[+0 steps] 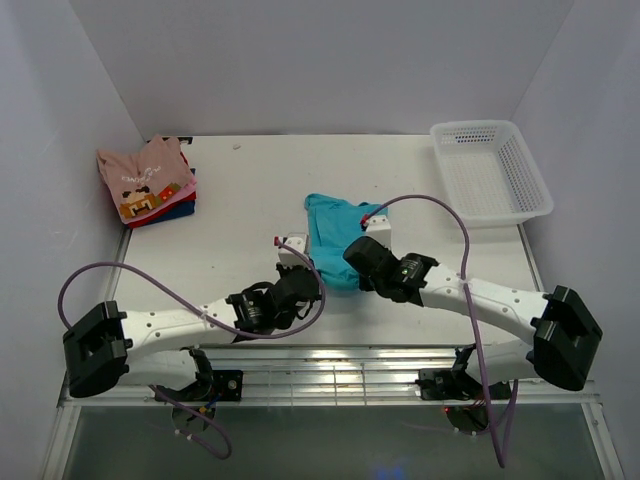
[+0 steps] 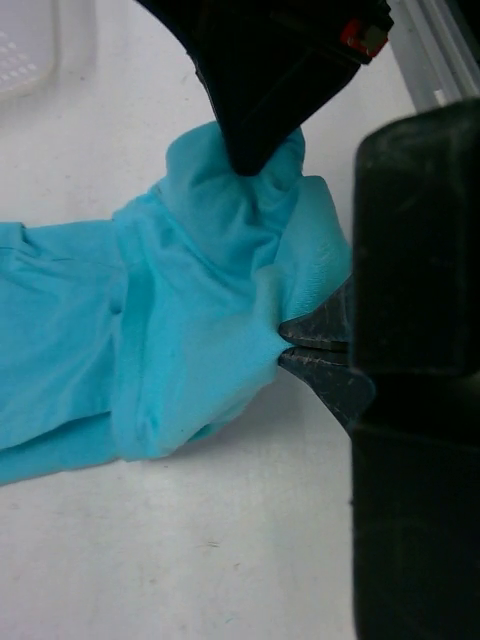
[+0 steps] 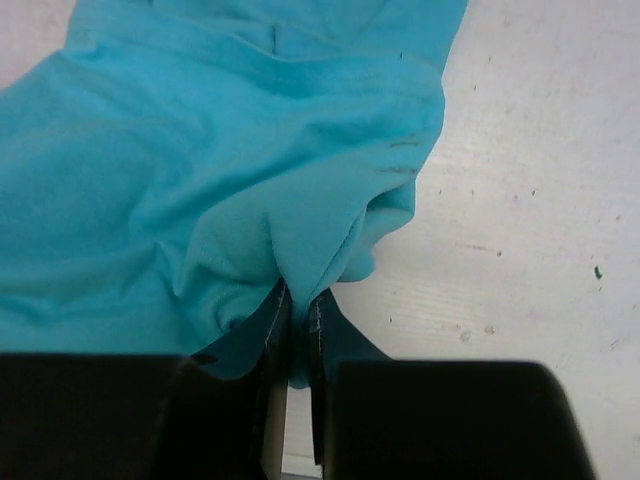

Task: Fold and stack the t-shirts
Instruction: Grab one side of the 2/3 rectangular tshirt with both arms, then fold the long partially folded tshirt into a neat square, then put the neatly folded tshirt into the corner of the board with the left arm

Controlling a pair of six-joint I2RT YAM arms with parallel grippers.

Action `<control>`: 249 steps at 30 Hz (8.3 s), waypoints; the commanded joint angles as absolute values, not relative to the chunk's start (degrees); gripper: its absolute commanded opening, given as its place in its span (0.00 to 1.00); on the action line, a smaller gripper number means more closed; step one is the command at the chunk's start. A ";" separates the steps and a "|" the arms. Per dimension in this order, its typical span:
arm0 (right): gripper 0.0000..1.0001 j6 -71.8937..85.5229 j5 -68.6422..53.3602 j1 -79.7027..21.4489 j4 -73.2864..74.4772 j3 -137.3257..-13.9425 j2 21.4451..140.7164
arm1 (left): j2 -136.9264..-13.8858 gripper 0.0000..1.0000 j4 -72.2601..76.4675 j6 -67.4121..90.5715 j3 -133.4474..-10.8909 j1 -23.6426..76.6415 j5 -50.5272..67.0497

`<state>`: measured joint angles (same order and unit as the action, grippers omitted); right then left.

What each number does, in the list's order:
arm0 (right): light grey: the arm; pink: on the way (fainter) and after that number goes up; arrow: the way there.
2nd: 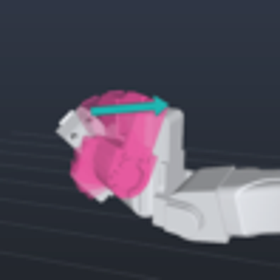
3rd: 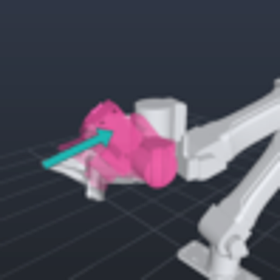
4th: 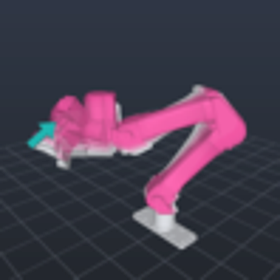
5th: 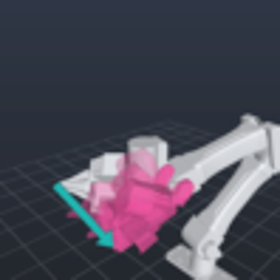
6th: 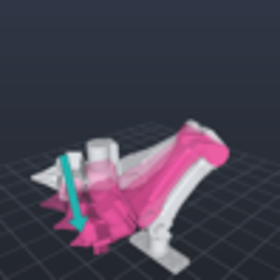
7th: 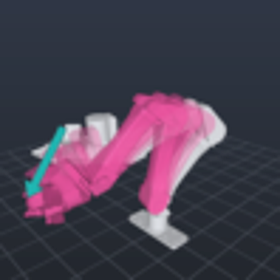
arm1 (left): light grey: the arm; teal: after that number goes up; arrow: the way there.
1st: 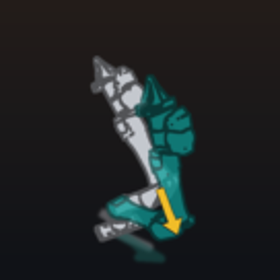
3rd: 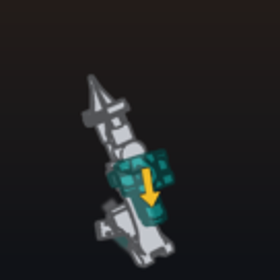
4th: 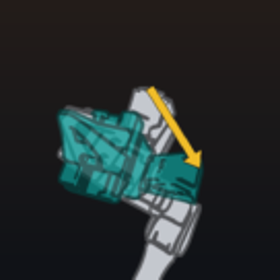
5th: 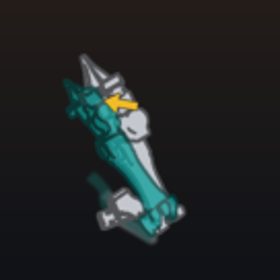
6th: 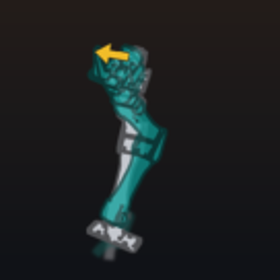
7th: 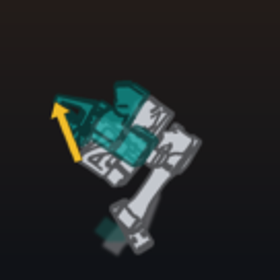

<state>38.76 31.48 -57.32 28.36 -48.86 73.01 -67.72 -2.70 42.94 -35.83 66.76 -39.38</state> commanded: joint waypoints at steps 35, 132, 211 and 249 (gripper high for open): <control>0.08 11.78 28.04 -33.31 12.66 -82.09 107.57 | -104.59 0.00 27.33 16.79 -60.02 38.67 -26.28; 0.08 15.29 -4.14 -30.85 -2.56 -60.73 100.71 | -84.90 0.87 27.68 26.18 -40.87 37.36 -8.72; 0.08 17.14 10.37 -37.79 5.09 -51.42 88.87 | -107.49 0.00 -8.25 19.09 -71.44 26.37 -7.29; 0.08 15.47 4.22 -38.14 1.41 -46.67 83.14 | -118.03 0.03 -30.85 1.14 -120.39 -7.29 -3.81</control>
